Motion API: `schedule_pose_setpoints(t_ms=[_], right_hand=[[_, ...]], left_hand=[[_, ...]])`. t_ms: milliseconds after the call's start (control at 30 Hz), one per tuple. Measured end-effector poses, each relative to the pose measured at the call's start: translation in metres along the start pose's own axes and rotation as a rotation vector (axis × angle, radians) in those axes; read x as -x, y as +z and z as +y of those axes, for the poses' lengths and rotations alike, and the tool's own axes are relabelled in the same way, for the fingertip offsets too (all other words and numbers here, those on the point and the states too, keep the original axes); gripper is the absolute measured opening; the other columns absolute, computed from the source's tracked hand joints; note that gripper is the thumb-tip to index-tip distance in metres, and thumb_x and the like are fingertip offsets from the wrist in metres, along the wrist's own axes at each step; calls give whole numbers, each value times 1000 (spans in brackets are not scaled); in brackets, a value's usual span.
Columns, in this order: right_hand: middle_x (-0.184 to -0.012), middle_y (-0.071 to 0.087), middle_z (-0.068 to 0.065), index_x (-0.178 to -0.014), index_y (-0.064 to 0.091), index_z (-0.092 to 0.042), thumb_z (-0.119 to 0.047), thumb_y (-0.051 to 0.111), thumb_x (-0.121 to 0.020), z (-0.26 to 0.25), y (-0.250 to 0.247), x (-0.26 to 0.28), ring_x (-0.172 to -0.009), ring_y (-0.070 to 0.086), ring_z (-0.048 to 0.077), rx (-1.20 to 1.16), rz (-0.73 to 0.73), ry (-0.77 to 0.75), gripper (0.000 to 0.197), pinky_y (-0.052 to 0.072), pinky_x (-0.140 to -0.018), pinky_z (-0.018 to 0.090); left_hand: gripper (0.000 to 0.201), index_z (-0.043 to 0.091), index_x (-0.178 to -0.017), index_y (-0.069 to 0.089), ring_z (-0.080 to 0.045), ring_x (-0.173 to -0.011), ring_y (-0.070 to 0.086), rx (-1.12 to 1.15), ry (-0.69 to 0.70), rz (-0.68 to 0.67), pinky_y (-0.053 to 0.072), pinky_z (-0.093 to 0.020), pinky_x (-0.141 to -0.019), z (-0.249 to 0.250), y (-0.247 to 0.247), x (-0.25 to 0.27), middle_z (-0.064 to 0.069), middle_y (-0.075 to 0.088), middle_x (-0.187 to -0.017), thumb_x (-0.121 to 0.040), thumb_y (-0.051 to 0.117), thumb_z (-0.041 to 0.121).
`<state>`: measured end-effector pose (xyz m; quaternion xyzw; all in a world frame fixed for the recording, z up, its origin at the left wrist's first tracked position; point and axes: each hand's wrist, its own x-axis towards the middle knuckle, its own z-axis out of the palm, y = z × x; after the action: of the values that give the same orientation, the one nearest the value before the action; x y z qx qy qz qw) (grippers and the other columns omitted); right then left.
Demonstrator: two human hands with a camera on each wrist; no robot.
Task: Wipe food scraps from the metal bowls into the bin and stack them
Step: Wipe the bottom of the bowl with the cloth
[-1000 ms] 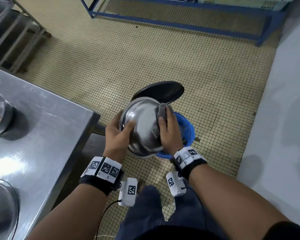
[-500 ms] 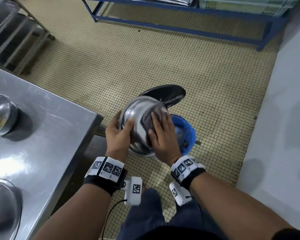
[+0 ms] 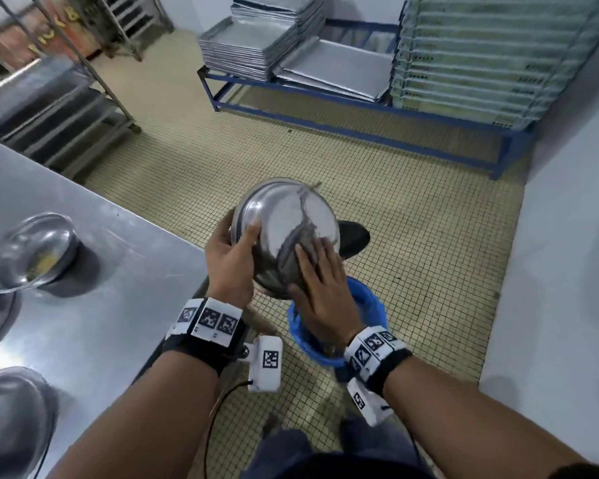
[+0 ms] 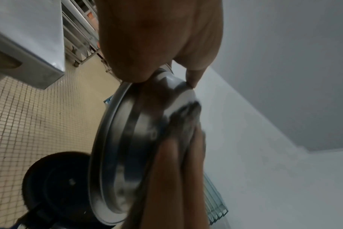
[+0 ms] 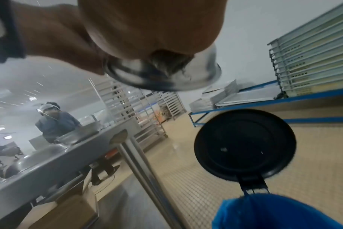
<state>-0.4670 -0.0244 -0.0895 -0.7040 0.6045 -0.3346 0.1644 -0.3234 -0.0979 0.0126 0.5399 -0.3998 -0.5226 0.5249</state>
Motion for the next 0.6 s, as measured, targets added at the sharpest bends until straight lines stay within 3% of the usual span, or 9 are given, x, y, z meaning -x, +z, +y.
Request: schedule_pose_setpoints(t_ms=[100,167,233,300,367,467,600], right_hand=[[-170,-14,-7,-163,-3,-33,-59,24,-105,4,-4,-5,-158,-5,18,-277,94,186,69,22,-123,57],[-170,-10,-12,-162,-4,-36,-58,28,-105,-1,-17,-30,-155,5,10,-405,133,273,69,26,-123,51],[-170,5,-6,-163,4,-35,-54,32,-106,-6,-35,-55,-149,16,9,-398,139,315,66,24,-121,39],[-165,24,5,-161,19,-30,-51,34,-107,-12,-50,-75,-146,29,20,-319,159,263,60,26,-120,38],[-158,38,7,-156,34,-23,-49,32,-107,-25,-59,-88,-141,39,25,-149,188,79,56,32,-119,47],[-155,42,4,-152,42,-21,-47,32,-106,-37,-63,-99,-141,40,24,32,195,-163,54,30,-119,48],[-162,32,0,-157,36,-21,-57,24,-103,-35,-69,-107,-147,26,7,-200,221,66,65,23,-125,41]], left_hand=[[35,14,-133,67,-26,-101,77,3,21,6,64,-35,-80,10,-8,-1,-9,78,-112,-98,71,11],[38,14,-136,65,-27,-105,77,-5,32,-30,64,-43,-88,14,-14,2,-9,78,-115,-98,71,14],[40,14,-137,64,-29,-108,75,-16,37,-86,61,-52,-95,14,-19,5,-10,77,-118,-98,71,15],[44,14,-139,63,-32,-107,75,-42,50,-138,60,-56,-95,16,-23,8,-12,77,-118,-97,74,14],[48,13,-140,62,-34,-106,75,-61,75,-171,60,-59,-94,18,-24,9,-12,77,-118,-95,76,13],[50,10,-140,61,-33,-107,76,-63,115,-196,61,-57,-92,28,-25,9,-11,77,-118,-94,77,11],[48,16,-136,64,-26,-101,78,-123,197,-248,65,-43,-80,42,-34,6,-5,78,-113,-91,80,12]])
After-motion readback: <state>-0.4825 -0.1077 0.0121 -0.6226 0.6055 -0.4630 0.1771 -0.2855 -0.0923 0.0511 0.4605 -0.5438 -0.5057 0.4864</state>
